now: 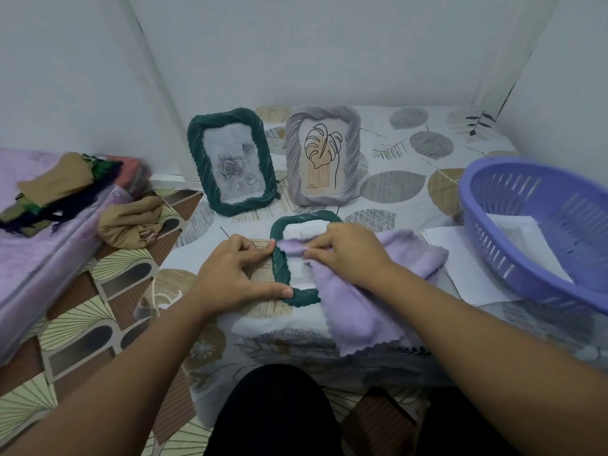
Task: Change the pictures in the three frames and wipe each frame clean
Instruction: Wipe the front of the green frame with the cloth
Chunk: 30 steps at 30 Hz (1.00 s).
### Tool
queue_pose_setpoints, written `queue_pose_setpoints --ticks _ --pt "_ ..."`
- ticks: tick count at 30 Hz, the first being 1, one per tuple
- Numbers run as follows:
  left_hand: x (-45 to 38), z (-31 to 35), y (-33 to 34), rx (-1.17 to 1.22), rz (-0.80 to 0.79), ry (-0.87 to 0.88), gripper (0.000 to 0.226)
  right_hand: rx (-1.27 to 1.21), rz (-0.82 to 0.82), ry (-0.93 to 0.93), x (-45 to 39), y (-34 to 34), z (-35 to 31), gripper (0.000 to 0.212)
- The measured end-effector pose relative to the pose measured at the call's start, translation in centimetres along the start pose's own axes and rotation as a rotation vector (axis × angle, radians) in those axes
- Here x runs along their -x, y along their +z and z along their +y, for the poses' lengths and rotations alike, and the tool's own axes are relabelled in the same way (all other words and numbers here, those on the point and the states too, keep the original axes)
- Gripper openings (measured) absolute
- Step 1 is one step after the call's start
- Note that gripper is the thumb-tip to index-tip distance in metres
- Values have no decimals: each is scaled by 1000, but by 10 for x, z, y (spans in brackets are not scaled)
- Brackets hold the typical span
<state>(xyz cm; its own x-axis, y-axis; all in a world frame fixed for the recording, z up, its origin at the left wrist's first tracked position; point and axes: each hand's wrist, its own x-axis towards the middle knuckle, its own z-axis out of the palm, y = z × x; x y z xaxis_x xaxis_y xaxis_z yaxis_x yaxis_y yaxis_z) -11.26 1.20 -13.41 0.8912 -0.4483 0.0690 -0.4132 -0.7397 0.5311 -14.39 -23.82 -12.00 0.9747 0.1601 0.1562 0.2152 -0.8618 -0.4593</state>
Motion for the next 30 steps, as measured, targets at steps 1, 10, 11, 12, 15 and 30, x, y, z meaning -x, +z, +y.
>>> queue_pose_setpoints --ticks 1,10,11,12,15,30 --pt "0 0 0 2 0 0 111 13 24 -1 -3 5 -6 25" --pt "0 0 0 2 9 -5 112 32 18 1 0 -3 3 26" --pt "0 0 0 5 10 -5 109 15 27 -5 -2 4 -2 27" --pt "0 0 0 8 9 -1 105 -12 -16 -45 0 8 -6 26" --pt "0 0 0 15 11 2 110 -89 -231 -165 18 -5 0 23" --pt "0 0 0 19 3 -13 114 -29 22 11 7 -6 17 23"
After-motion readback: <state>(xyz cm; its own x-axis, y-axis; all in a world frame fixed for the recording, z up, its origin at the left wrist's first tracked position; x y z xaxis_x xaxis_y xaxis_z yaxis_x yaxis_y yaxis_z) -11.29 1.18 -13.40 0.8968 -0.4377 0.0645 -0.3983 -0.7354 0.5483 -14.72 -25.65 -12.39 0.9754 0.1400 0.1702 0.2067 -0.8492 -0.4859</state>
